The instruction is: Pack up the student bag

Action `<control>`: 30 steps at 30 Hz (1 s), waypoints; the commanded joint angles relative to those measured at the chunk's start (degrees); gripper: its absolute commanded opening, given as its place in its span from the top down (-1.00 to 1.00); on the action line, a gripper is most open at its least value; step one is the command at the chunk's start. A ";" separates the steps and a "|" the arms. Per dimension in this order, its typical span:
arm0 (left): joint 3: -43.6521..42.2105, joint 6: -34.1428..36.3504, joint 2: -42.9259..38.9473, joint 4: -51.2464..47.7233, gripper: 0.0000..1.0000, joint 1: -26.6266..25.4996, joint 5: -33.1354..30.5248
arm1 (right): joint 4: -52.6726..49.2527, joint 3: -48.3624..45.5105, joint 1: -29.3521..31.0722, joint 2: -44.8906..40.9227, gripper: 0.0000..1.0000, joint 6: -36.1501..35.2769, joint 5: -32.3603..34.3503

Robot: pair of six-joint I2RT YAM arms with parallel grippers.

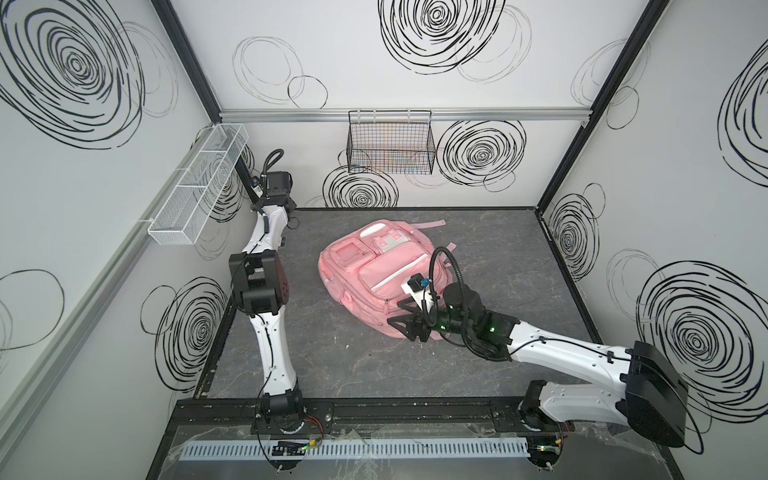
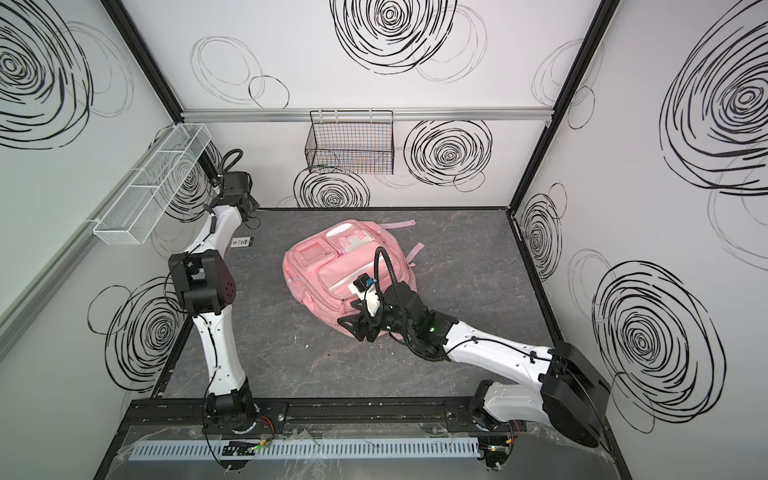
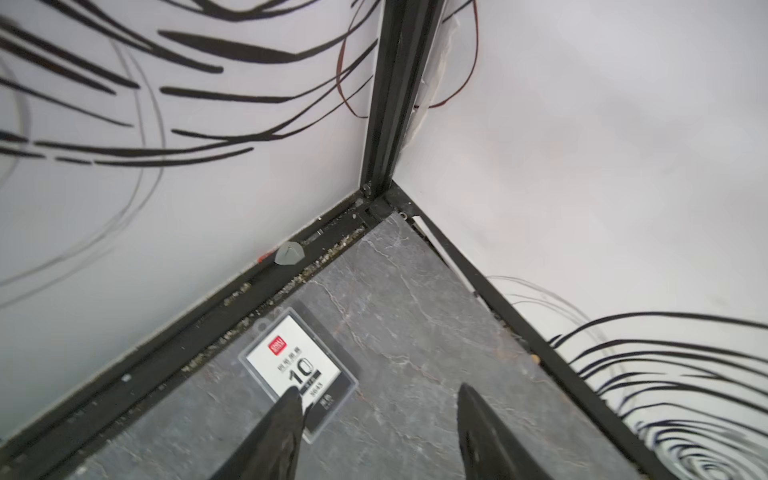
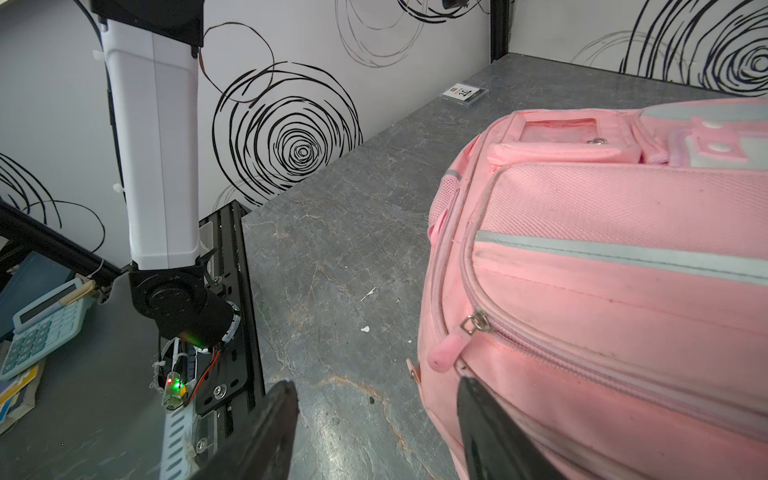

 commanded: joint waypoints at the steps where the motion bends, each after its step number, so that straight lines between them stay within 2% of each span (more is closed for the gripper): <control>1: 0.21 13.25 3.52 -0.71 -0.24 2.15 0.19 | 0.06 0.22 0.26 -0.32 -0.31 -0.53 -0.56; 9: -2.95 25.13 4.70 1.02 -0.21 5.76 -3.82 | -1.54 0.05 0.26 -0.44 -0.30 -0.73 -0.15; 16: -3.92 30.59 6.97 0.22 -0.14 9.51 -2.10 | -1.10 -0.40 0.26 0.00 -0.30 -0.56 -0.45; 20: -3.58 34.55 9.12 -0.25 -0.18 10.67 -0.89 | -1.36 -0.40 0.27 0.24 -0.30 -0.39 -0.59; 26: -2.15 32.41 9.75 0.05 -0.13 14.04 5.17 | -1.63 -0.57 0.32 0.79 -0.30 -0.15 -0.65; 30: 0.18 31.06 10.60 -0.42 -0.13 14.83 6.68 | -1.22 -0.39 0.32 1.43 -0.30 0.23 -1.17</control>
